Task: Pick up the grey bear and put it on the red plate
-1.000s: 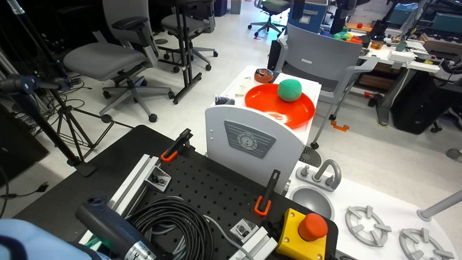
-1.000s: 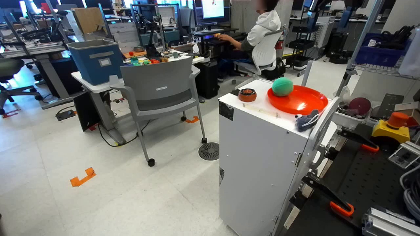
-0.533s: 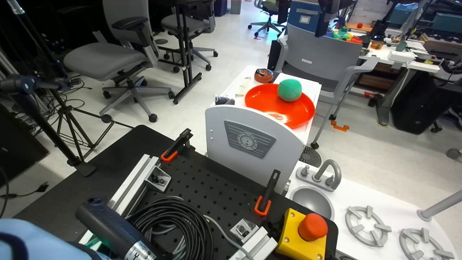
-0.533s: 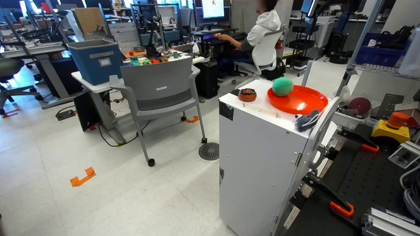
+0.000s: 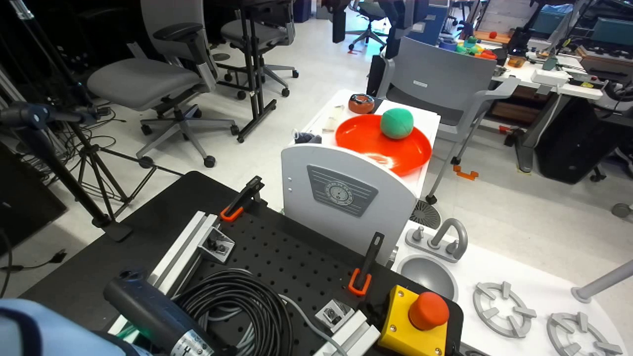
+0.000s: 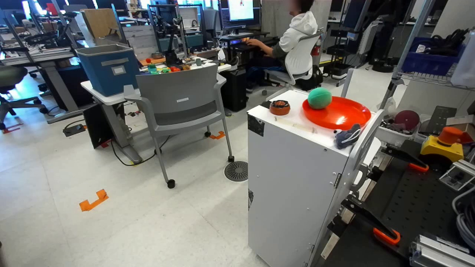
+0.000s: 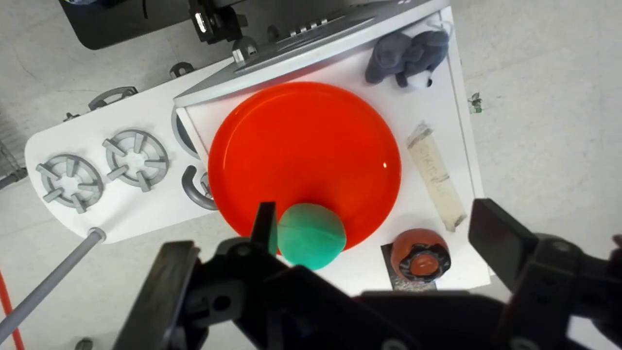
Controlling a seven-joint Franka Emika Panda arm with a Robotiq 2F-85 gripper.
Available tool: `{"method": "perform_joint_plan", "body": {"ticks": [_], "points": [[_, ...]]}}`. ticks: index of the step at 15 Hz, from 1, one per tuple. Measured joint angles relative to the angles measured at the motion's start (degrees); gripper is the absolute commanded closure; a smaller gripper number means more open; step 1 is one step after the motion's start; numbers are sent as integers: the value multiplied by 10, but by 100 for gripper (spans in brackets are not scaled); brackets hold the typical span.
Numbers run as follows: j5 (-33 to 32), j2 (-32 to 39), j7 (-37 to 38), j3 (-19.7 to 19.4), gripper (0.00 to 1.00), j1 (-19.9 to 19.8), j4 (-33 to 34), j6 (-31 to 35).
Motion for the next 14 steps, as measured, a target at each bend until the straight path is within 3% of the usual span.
{"method": "perform_joint_plan", "body": {"ticks": [8,14], "points": [[97,-27,-103,0,0,33,-46,1],[117,-37,-125,-3,0,32,-55,1]]}}
